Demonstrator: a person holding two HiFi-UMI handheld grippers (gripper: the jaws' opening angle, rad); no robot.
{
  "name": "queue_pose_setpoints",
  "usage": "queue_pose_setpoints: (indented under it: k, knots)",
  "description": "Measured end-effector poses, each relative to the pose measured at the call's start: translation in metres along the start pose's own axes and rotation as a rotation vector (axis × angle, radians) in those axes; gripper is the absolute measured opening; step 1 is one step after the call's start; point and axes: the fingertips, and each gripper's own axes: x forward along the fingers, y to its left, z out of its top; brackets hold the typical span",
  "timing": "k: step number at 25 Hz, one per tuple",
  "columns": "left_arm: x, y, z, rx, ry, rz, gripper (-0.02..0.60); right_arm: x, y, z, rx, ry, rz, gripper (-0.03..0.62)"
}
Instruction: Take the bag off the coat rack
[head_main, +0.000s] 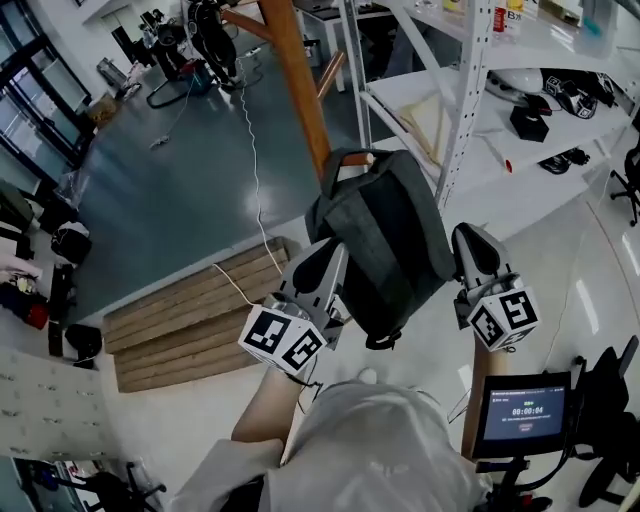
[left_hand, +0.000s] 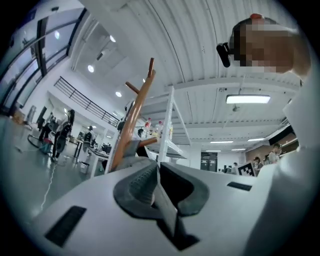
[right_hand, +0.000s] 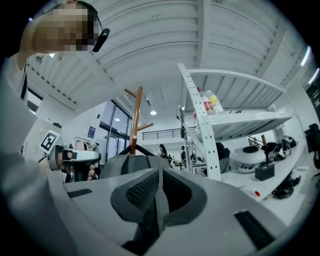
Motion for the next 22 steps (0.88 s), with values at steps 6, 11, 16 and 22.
queue_pose_setpoints:
  k: [6,11,16,22]
  knots:
    - [0.019,0.047,0.063,0.159,-0.073,0.135,0.036,0.058,0.016,0.044,-0.104,-0.034,0.177,0.012]
    - [0.061,0.071,0.094,0.258,-0.027,0.156,0.114,0.100,0.031,0.064,-0.231,-0.023,0.318,0.014]
    - [0.103,0.083,0.110,0.279,0.040,0.124,0.187,0.132,0.041,0.073,-0.343,0.008,0.393,0.015]
    - [0.136,0.088,0.121,0.278,0.079,0.073,0.202,0.155,0.056,0.053,-0.521,0.121,0.502,0.072]
